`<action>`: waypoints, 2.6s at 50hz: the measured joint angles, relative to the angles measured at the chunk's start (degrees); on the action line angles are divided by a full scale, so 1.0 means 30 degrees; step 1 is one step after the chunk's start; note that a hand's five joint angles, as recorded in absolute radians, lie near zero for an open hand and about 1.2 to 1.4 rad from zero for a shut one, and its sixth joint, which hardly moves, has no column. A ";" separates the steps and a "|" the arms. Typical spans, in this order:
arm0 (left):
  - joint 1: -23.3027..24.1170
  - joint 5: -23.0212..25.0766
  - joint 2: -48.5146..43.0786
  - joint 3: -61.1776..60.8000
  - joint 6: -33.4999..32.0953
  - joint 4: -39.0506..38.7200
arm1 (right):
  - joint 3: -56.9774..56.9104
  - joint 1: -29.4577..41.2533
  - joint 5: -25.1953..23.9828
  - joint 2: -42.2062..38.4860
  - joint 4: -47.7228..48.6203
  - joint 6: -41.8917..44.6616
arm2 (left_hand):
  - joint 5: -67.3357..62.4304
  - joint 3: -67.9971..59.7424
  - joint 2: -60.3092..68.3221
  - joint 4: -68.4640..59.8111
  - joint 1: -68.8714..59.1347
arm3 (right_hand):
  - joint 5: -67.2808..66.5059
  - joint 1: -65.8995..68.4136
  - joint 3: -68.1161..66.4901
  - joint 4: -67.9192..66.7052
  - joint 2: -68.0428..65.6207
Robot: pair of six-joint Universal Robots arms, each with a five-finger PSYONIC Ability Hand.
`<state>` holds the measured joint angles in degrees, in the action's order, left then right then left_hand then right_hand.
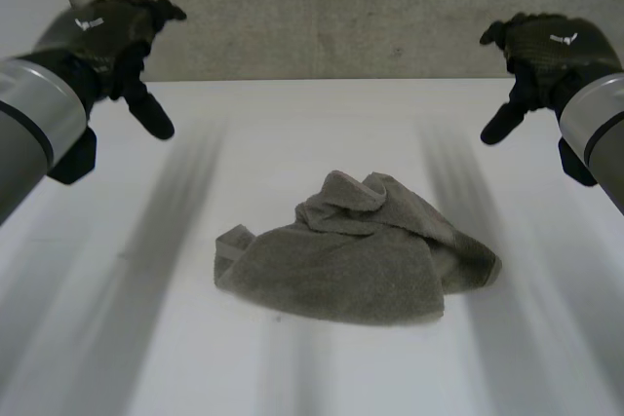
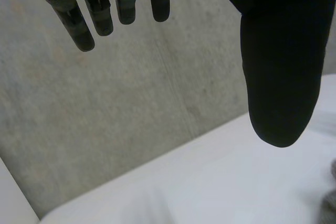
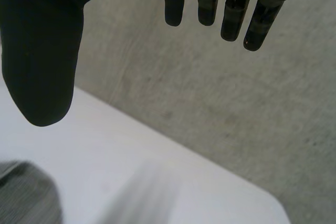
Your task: Fold the laundry
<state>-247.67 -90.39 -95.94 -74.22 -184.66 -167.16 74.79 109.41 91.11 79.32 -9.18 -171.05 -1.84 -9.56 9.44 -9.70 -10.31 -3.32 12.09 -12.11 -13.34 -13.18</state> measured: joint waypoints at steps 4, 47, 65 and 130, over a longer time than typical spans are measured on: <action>0.0122 0.0075 -0.0358 -0.1047 -0.0010 -0.0158 | 0.0254 -0.0328 -0.0827 -0.0489 -0.1449 0.0279 | 0.0000 -0.0122 0.0000 -0.0090 0.0000 | 0.0000 0.0000 0.0000 0.0000 0.0000; 0.2151 0.0793 -0.5933 -0.2221 -0.0225 -0.5049 | 0.2691 -0.1003 -0.3138 -0.3615 0.5941 0.2710 | -1.8668 -1.9730 1.9832 -1.9735 -1.8656 | -1.7492 1.4251 -1.8477 -1.8252 -1.8029; 0.0991 0.1105 0.1954 -0.3792 -0.0238 -0.1634 | -0.0764 -0.1297 -0.3816 0.1337 -0.2414 0.7191 | -1.8960 -2.0022 2.0083 -2.0006 -1.8909 | -1.7603 1.4251 -1.8580 -1.8256 -1.8030; -0.2407 0.2814 -0.4620 -0.8125 -0.4143 -0.7099 | 0.8953 -0.1913 -0.4084 -0.3886 0.5484 0.7792 | -0.3497 -0.4250 0.4291 -0.4205 -0.3978 | -0.5020 0.4396 -0.5878 -0.5469 -0.5458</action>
<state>-254.89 -81.95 -109.80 -98.59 -197.09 -188.46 101.65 103.67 78.86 67.66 7.27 -147.68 -12.33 -22.31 22.32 -22.31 -22.24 -18.38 25.28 -29.74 -29.75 -29.56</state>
